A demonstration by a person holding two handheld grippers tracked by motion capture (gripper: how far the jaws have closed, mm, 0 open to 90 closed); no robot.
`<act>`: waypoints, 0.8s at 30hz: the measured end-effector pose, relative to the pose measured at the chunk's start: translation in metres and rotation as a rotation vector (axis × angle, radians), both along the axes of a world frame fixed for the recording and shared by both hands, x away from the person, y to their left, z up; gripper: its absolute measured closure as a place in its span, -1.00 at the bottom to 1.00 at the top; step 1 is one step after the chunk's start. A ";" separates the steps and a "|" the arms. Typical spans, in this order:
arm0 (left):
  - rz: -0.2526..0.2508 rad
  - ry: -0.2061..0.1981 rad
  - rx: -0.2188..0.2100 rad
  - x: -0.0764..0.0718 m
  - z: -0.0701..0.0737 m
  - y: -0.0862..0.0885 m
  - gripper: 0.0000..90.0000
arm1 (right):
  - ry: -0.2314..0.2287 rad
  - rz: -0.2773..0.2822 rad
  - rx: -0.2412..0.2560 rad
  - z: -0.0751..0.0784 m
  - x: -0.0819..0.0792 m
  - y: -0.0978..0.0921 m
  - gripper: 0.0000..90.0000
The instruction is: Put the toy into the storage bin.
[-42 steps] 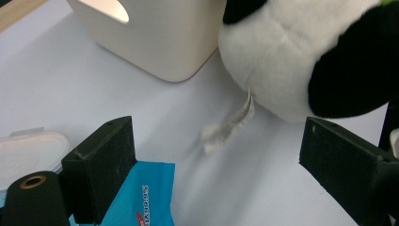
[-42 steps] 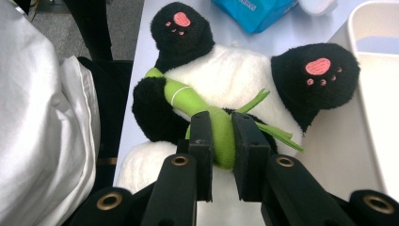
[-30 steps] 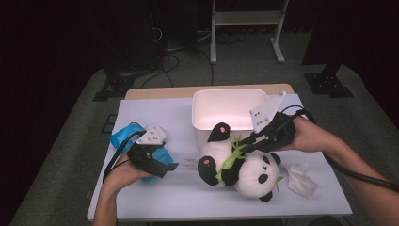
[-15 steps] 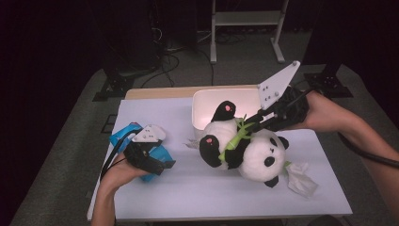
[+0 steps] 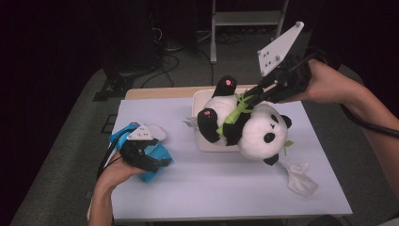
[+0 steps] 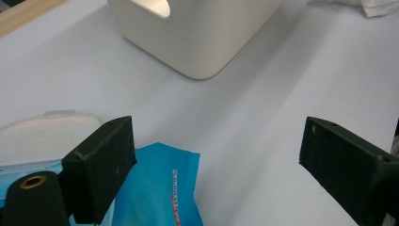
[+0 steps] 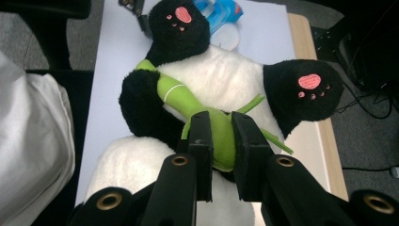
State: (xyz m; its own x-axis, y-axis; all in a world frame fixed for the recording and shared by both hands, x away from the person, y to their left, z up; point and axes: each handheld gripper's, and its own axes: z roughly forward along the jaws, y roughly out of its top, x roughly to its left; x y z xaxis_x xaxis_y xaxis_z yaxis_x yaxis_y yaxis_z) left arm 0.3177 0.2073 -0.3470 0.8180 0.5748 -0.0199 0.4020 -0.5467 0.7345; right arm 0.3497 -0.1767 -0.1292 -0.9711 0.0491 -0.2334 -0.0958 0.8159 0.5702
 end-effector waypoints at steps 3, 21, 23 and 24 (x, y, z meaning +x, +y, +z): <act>0.003 0.006 -0.005 0.001 -0.001 0.002 -0.78 | 0.000 -0.006 -0.006 0.003 0.012 0.002 0.75; 0.035 0.009 -0.020 0.006 -0.002 0.012 -0.78 | 0.025 -0.051 -0.044 0.001 0.096 0.009 0.75; 0.039 0.010 -0.023 0.006 -0.001 0.014 -0.78 | 0.041 -0.058 -0.040 -0.003 0.108 0.009 0.75; 0.041 0.009 -0.023 0.006 -0.001 0.014 -0.78 | 0.050 -0.064 -0.033 -0.006 0.115 0.009 0.75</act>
State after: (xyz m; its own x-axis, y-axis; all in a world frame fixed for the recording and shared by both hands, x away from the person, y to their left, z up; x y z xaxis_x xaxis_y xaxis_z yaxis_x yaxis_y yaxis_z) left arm 0.3236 0.2217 -0.3484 0.7933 0.6075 -0.0408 0.4308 -0.5128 0.7426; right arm 0.4646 -0.1678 -0.1353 -0.9768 0.1047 -0.1868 -0.0146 0.8378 0.5458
